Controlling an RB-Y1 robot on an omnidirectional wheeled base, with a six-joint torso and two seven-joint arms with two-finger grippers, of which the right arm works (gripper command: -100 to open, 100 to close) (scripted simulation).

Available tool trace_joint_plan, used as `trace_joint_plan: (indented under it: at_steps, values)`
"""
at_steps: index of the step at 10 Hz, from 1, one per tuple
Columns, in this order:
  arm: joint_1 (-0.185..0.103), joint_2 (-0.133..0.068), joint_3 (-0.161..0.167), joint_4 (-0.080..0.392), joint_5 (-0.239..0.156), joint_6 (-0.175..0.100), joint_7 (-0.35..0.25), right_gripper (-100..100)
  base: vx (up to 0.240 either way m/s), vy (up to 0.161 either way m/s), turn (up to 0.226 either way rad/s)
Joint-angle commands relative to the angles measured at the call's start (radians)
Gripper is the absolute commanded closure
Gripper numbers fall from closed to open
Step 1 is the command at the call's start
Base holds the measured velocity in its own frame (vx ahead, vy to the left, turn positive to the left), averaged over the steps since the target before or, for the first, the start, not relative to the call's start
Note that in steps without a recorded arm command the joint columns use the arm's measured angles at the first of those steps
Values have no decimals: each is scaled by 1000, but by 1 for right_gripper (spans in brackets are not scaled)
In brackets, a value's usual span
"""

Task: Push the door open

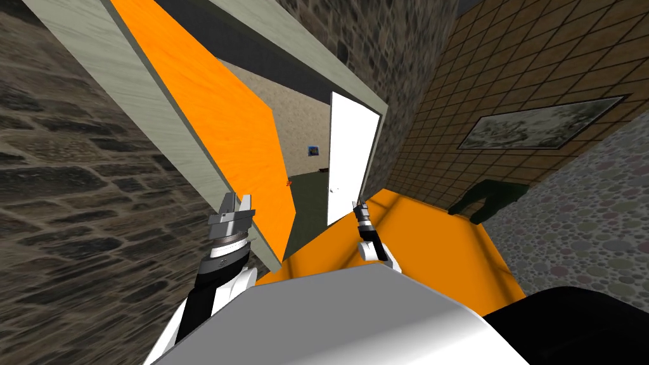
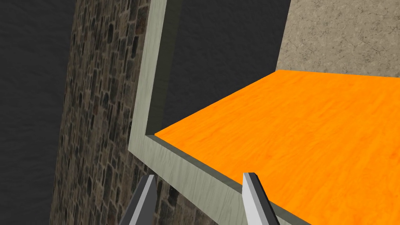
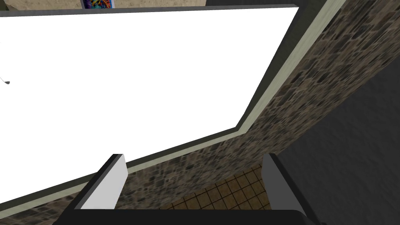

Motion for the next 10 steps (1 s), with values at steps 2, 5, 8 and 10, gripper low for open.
trace_joint_plan:
  at_steps: [2,5,8,10]
  values:
    - [-20,-4,1,67,1,-17,-1,-100,53,-69,61]
    - [-48,-11,-1,139,0,-37,-5,-100,47,-76,111]
    - [-75,-19,-3,221,0,-57,-8,-100,39,-77,124]
    - [-104,-25,-5,292,-1,-77,-11,-100,41,-104,188]
